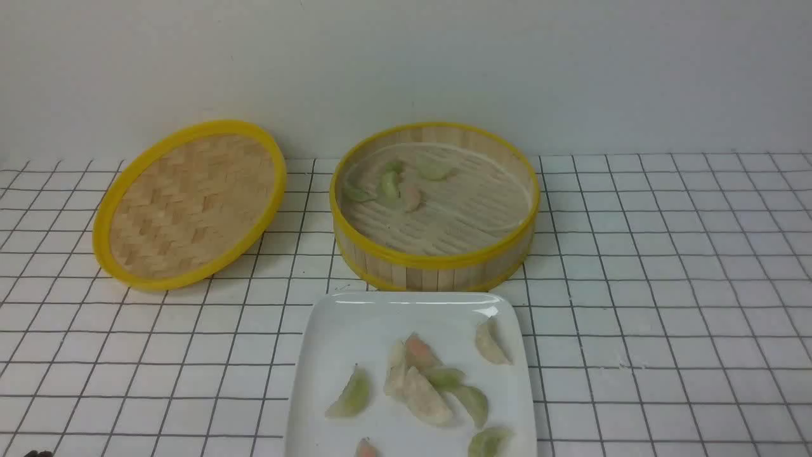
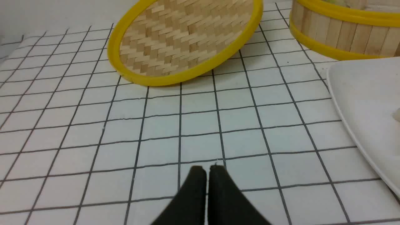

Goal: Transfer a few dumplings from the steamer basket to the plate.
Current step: Use the left arm to grab a dumpling from the steamer

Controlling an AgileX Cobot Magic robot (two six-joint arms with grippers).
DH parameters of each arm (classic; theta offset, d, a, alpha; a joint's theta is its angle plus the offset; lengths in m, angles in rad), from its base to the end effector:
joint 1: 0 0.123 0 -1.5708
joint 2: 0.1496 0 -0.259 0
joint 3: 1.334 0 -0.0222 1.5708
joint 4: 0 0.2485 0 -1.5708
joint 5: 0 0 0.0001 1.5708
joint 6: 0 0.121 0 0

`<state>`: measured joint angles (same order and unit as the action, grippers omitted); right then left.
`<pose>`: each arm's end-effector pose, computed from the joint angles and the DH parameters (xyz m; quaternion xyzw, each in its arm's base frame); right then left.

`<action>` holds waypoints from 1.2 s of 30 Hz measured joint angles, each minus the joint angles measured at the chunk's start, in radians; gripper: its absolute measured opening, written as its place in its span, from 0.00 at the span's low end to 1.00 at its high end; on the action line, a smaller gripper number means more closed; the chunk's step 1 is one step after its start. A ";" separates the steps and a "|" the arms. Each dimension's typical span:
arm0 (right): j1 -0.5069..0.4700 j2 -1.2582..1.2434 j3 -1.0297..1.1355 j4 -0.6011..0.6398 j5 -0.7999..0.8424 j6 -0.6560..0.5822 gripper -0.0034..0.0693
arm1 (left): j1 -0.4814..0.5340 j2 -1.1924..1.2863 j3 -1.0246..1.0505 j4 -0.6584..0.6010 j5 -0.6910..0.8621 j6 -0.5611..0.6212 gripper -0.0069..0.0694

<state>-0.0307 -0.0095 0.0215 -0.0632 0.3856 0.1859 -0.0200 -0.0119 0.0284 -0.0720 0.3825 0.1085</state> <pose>0.1047 -0.0061 0.1630 0.0707 0.8046 0.0189 0.5893 0.1048 -0.0054 0.1612 0.0328 0.8074 -0.0045 0.5891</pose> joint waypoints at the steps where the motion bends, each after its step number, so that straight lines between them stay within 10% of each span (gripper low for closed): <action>1: 0.000 0.000 0.000 0.000 0.000 0.000 0.03 | 0.000 0.000 0.000 0.000 0.000 0.000 0.08; 36: 0.000 0.000 0.000 0.000 0.000 0.000 0.03 | 0.000 0.000 0.002 -0.062 -0.068 -0.027 0.08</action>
<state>-0.0307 -0.0095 0.0215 -0.0632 0.3856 0.1859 -0.0200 -0.0119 0.0302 -0.1338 0.3146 0.0815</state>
